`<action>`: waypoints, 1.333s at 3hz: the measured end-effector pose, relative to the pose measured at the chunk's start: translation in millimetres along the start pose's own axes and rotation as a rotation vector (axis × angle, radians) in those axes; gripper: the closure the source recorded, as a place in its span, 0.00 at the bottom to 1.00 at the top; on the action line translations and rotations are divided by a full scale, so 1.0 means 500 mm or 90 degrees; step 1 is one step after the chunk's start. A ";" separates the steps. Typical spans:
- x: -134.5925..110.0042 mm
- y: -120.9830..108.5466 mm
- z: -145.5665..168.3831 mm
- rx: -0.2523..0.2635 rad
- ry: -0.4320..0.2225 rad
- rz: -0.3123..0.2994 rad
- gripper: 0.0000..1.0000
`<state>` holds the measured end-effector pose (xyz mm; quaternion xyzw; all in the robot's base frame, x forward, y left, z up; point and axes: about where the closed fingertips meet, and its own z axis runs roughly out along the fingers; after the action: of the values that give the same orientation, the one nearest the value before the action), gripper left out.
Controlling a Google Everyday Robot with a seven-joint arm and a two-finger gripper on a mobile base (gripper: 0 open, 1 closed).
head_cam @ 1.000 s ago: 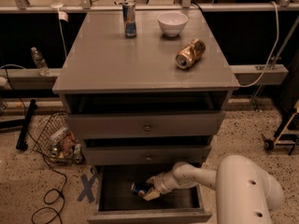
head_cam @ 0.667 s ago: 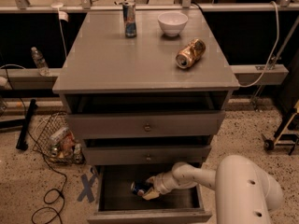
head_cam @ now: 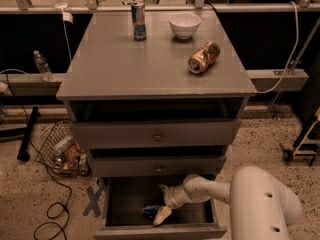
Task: Place pepsi can into bottom drawer
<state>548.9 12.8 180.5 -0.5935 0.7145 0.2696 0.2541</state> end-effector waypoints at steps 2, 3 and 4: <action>0.000 0.004 -0.014 0.001 -0.009 -0.003 0.00; 0.008 0.006 -0.070 0.026 -0.018 -0.003 0.00; 0.030 0.013 -0.139 0.062 -0.024 0.013 0.00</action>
Offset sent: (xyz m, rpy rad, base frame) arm -0.0024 -0.0157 0.0148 0.0312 -0.0220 -0.0035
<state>537.0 -44.7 221.5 -0.5681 0.7277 0.2483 0.2934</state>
